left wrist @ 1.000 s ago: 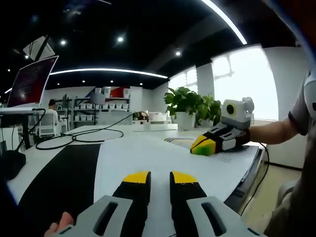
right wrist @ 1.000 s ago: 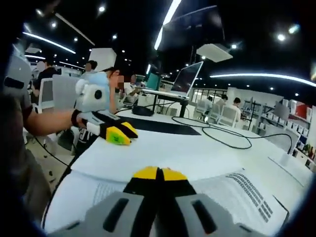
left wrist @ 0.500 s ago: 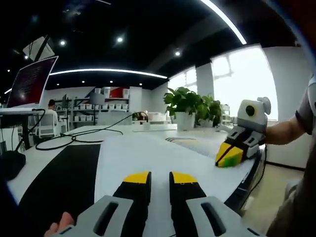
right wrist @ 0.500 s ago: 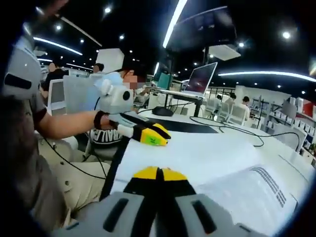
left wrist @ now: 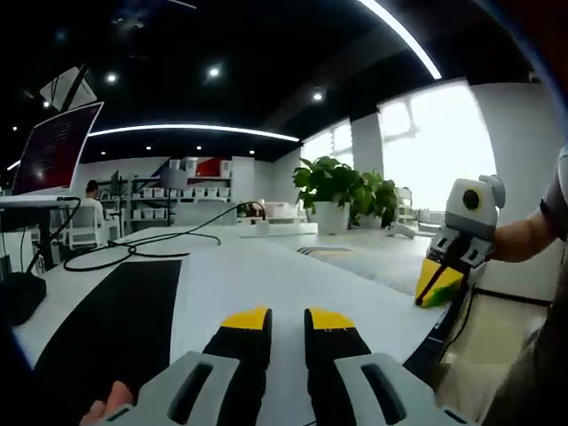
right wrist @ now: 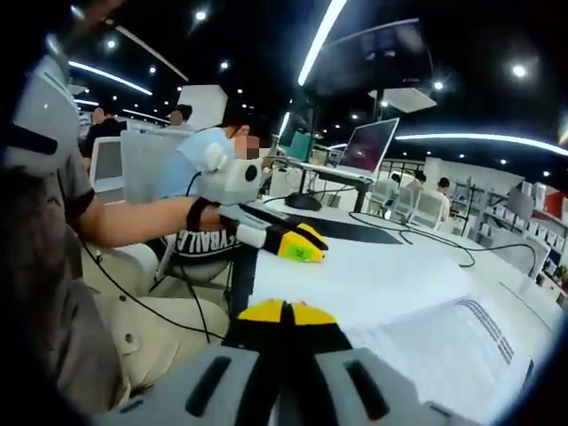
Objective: Flip through the bound document one page at a time
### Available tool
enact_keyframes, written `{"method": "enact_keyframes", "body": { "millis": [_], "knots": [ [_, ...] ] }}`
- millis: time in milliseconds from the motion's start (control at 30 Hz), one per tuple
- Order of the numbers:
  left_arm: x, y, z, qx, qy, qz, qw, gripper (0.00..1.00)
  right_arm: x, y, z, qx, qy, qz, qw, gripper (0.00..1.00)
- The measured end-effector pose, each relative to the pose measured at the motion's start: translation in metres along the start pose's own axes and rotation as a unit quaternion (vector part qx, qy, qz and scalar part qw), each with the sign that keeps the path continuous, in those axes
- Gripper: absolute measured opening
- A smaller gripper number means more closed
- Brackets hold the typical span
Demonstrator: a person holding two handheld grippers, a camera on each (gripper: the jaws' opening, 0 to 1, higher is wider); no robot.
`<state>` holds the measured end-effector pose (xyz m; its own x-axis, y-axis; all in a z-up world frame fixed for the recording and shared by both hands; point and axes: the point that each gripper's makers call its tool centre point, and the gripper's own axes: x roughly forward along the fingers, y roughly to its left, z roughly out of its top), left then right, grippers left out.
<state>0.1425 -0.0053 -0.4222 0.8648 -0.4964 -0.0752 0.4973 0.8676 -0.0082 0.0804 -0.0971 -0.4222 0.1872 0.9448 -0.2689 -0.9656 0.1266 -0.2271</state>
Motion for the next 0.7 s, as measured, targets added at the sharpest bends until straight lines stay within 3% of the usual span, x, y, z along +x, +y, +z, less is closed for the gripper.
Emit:
{"method": "enact_keyframes", "body": {
  "millis": [267, 500, 567, 633, 700],
  "knots": [
    [0.000, -0.001, 0.000, 0.000, 0.000, 0.000, 1.0000, 0.17, -0.001, 0.003, 0.001, -0.010, 0.001, -0.001, 1.0000, 0.00],
    [0.000, -0.001, 0.001, -0.001, 0.000, 0.002, 1.0000, 0.17, -0.001, 0.001, 0.002, -0.028, 0.005, -0.028, 0.9992, 0.01],
    [0.000, -0.001, 0.000, -0.003, 0.001, 0.003, 1.0000, 0.17, -0.003, 0.000, 0.004, -0.036, -0.007, -0.034, 0.9988, 0.01],
    [0.000, -0.001, 0.000, -0.003, 0.005, 0.002, 1.0000, 0.17, -0.006, -0.003, 0.015, -0.034, -0.045, -0.041, 0.9975, 0.01],
    [0.001, -0.001, 0.000, -0.004, 0.011, 0.001, 0.9999, 0.17, -0.014, -0.013, 0.021, -0.032, -0.065, -0.070, 0.9950, 0.01]
  ]
}}
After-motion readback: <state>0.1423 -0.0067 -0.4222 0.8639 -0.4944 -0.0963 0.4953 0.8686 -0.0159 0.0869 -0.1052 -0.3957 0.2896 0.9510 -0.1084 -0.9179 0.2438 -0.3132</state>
